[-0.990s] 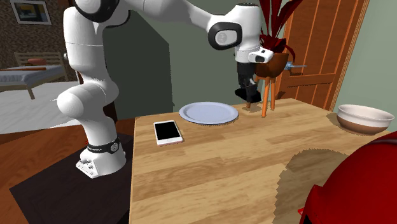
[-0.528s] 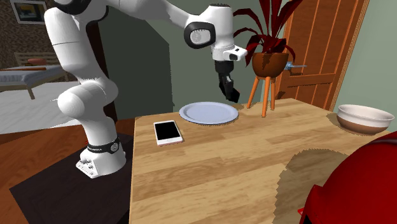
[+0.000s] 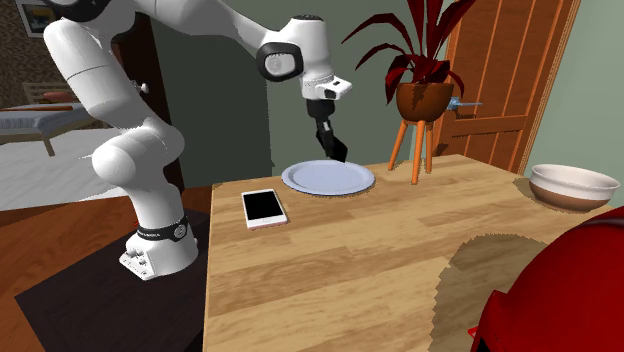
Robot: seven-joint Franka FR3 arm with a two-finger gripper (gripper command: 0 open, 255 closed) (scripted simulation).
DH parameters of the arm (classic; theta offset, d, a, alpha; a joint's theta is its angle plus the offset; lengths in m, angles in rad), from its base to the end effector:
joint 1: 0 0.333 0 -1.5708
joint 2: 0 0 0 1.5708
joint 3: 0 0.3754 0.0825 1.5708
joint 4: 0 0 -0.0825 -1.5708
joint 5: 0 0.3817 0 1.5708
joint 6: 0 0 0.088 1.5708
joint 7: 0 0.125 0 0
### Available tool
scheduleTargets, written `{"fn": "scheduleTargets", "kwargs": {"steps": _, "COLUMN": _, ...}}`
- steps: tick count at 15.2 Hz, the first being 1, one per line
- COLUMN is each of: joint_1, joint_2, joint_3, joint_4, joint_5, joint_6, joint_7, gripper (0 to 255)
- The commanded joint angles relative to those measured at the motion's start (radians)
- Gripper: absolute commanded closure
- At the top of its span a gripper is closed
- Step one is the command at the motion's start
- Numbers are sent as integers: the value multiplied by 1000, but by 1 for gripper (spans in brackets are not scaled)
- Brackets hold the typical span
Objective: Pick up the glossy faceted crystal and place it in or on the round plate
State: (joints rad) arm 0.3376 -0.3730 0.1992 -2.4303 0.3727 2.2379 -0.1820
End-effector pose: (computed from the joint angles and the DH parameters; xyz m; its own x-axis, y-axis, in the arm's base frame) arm 0.3564 0.2379 0.4982 0.8684 0.4561 0.1947 0.4919 -0.8421 -0.2211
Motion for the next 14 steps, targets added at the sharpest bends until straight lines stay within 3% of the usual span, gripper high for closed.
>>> {"fn": "scheduleTargets", "kwargs": {"steps": 1, "joint_1": 3, "joint_2": 0, "joint_3": 2, "joint_4": -27, "joint_5": 8, "joint_6": 27, "joint_7": -6, "gripper": 255}}
{"fn": "scheduleTargets", "kwargs": {"steps": 10, "joint_1": 15, "joint_2": 62, "joint_3": 11, "joint_4": -98, "joint_5": 39, "joint_6": 157, "joint_7": -44, "gripper": 255}}
{"fn": "scheduleTargets", "kwargs": {"steps": 14, "joint_1": 16, "joint_2": 66, "joint_3": 11, "joint_4": -102, "joint_5": 42, "joint_6": 166, "joint_7": -47, "gripper": 255}}
